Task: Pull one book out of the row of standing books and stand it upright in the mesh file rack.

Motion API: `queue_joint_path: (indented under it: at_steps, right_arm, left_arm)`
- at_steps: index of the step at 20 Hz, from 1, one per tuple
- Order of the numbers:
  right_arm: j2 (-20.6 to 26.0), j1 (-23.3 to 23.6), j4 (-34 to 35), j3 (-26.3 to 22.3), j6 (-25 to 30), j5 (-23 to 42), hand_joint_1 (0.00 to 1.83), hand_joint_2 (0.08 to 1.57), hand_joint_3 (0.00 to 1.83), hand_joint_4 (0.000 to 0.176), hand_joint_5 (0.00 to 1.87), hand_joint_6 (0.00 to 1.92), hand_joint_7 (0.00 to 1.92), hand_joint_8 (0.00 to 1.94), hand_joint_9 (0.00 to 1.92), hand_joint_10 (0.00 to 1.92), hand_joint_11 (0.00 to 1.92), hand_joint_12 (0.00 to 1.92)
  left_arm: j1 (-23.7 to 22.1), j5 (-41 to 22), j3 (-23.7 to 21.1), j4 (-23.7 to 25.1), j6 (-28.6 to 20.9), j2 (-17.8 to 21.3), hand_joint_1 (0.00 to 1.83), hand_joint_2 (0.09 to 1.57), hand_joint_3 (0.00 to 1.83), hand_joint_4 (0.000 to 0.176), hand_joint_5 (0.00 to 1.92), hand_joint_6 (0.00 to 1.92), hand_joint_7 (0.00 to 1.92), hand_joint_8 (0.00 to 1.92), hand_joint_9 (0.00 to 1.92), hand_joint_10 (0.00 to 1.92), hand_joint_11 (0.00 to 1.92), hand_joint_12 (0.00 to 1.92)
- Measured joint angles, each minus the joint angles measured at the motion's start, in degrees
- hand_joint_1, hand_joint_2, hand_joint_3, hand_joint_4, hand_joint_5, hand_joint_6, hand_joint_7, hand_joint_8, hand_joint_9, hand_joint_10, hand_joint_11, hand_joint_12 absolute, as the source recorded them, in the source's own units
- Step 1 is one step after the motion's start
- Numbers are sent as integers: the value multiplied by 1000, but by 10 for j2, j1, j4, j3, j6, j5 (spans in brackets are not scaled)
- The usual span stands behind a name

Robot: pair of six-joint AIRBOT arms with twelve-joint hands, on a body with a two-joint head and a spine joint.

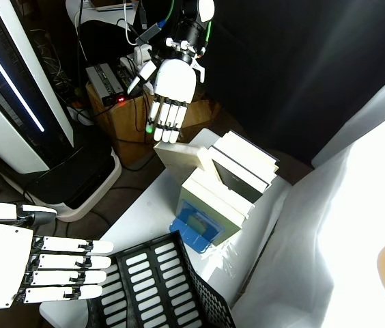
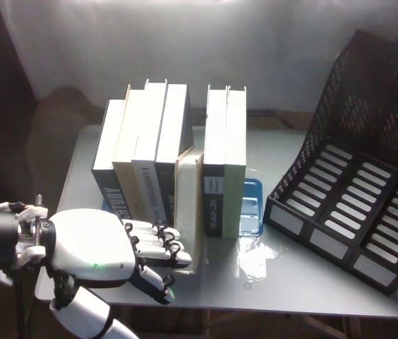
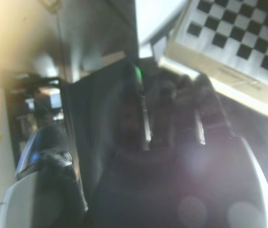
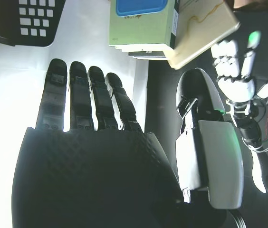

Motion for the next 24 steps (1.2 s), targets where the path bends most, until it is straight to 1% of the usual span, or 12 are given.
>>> queue_joint_path:
  at_steps: [4, 5, 7, 9, 11, 12, 15, 16, 18, 21, 22, 24]
  right_arm:
    - [0, 0, 1, 0, 1, -2, 400, 1256, 2, 0, 0, 0, 0, 0, 0, 0, 0, 0]
    - [0, -2, 1, 0, 1, 0, 400, 1256, 2, 0, 0, 0, 0, 0, 0, 0, 0, 0]
    - [0, -2, -3, 0, 5, 2, 400, 1256, 1, 0, 0, 0, 0, 0, 0, 0, 0, 0]
    - [1, -2, -13, -3, 9, 4, 400, 1256, 1, 0, 0, 0, 0, 0, 0, 0, 0, 0]
    - [5, 4, -47, -12, 14, 0, 400, 1257, 1, 0, 0, 0, 0, 0, 0, 0, 0, 0]
    - [6, 14, -71, -14, 20, 0, 400, 1257, 1, 0, 0, 0, 0, 0, 0, 0, 0, 0]
    - [6, 49, -120, -18, 34, 0, 400, 1257, 1, 0, 0, 0, 0, 0, 0, 0, 0, 0]
    - [6, 63, -138, -18, 39, -5, 400, 1257, 1, 0, 0, 0, 0, 0, 0, 0, 0, 0]
    - [0, 99, -184, -17, 51, -23, 400, 1257, 1, 0, 0, 0, 0, 0, 0, 0, 0, 0]
    - [-29, 153, -261, 1, 82, -63, 400, 1257, 1, 0, 0, 0, 0, 0, 0, 0, 0, 0]
    - [-36, 163, -275, 5, 90, -73, 400, 1257, 1, 0, 0, 0, 0, 0, 0, 0, 0, 0]
    - [-60, 196, -326, 25, 119, -94, 400, 1257, 1, 0, 0, 0, 0, 0, 0, 0, 0, 0]
  left_arm:
    - [-9, -5, -11, -50, 0, 17, 0, 1131, 0, 56, 528, 18, 0, 0, 0, 0, 0, 0]
    - [-19, -9, -17, -76, 0, 24, 0, 1131, 0, 56, 528, 17, 0, 0, 0, 0, 0, 0]
    - [-30, -28, -26, -102, 0, 33, 0, 1131, 0, 56, 529, 17, 0, 0, 0, 0, 0, 0]
    - [-31, -50, -38, -136, 0, 48, 0, 1131, 0, 56, 529, 16, 0, 0, 0, 0, 0, 0]
    - [-27, -61, -44, -198, -1, 68, 0, 1131, 0, 56, 529, 15, 0, 0, 0, 0, 0, 0]
    - [-22, -64, -40, -243, 0, 78, 0, 1131, 0, 56, 529, 15, 0, 0, 0, 0, 0, 0]
    - [-8, -69, -30, -349, 0, 94, 0, 1131, 0, 56, 530, 14, 0, 0, 0, 0, 0, 0]
    - [-5, -73, -28, -370, 0, 96, 0, 1131, 0, 56, 530, 14, 0, 0, 0, 0, 0, 0]
    - [11, -95, -21, -431, 0, 98, 0, 1131, 0, 56, 530, 14, 0, 0, 0, 0, 0, 0]
    - [37, -130, -9, -525, 0, 104, 0, 1131, 0, 56, 530, 13, 0, 0, 0, 0, 0, 0]
    - [42, -136, -5, -538, 0, 106, 0, 1131, 0, 56, 530, 13, 0, 0, 0, 0, 0, 0]
    - [52, -149, 5, -582, 0, 106, 0, 1131, 0, 56, 531, 12, 0, 0, 0, 0, 0, 0]
